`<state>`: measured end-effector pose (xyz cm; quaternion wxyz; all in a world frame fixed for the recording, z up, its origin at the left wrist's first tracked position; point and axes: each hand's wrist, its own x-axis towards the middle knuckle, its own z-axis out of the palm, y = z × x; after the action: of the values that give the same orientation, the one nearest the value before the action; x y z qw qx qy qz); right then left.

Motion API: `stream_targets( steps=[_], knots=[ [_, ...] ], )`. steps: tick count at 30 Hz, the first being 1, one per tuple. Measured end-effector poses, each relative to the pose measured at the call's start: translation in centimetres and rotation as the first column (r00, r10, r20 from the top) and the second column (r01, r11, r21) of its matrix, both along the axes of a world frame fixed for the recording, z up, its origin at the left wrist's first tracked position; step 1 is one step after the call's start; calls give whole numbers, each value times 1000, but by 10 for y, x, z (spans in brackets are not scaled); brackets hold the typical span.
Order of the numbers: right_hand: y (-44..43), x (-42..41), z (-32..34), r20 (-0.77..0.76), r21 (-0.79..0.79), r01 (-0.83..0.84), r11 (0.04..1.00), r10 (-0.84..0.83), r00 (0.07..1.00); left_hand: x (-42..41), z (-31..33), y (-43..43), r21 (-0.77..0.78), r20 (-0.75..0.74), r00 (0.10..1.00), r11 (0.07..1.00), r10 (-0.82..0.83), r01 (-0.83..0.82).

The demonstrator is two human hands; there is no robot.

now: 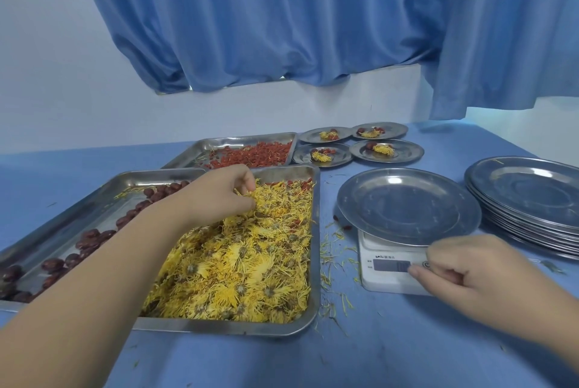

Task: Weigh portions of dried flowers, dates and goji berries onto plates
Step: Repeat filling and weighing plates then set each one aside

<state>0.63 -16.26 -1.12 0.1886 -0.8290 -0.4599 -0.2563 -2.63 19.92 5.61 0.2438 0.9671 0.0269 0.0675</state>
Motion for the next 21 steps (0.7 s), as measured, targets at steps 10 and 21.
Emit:
stream_targets(
  steps=[10,21],
  knots=[
    [-2,-2,3,-22,-9,16,1000,-16,1000,9,-14,-10,272,-186,981,956,-55,105],
    [-3,-1,3,-39,20,3,1000,-2,999,21,-26,-11,387,-273,960,905,-70,176]
  ],
)
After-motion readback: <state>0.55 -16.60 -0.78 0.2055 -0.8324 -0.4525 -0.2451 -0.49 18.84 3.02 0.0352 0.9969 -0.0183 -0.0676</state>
